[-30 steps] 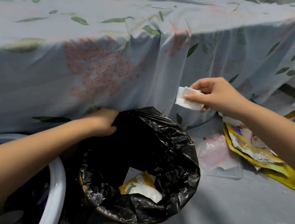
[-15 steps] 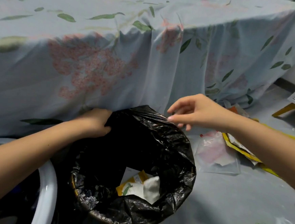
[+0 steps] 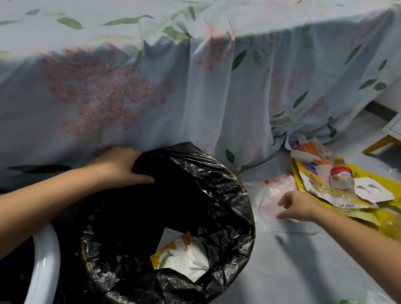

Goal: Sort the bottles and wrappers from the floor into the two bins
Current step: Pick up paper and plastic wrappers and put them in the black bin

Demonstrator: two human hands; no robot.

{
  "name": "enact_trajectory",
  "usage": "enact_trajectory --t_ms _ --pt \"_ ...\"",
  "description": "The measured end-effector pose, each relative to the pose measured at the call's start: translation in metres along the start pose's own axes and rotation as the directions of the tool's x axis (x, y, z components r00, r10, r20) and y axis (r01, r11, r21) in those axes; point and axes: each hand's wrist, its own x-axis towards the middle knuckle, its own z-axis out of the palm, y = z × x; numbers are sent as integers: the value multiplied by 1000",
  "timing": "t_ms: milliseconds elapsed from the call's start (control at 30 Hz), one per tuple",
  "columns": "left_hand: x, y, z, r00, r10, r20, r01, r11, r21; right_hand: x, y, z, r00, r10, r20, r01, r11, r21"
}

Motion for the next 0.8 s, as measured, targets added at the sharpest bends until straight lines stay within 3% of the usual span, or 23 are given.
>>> enact_trajectory --t_ms 100,233,333,533,733,800 --pt "-3 5 2 999 -14 -37 14 1000 -20 13 17 23 995 94 -38 -95 995 -21" --pt "-5 9 7 995 -42 -93 39 999 -28 27 43 29 927 277 -252 -275 960 46" --pt "-5 10 8 992 -47 -115 43 998 -38 38 65 36 895 384 -227 -380 923 63" --pt "-2 5 11 993 -80 -87 76 996 -50 33 53 47 923 366 -118 -348 926 150" --pt "-2 6 12 993 -73 -94 70 997 -35 19 29 64 949 292 -120 -298 954 -38" --pt "-3 6 12 993 -71 -97 67 997 -43 17 23 67 956 264 -124 -267 964 -5"
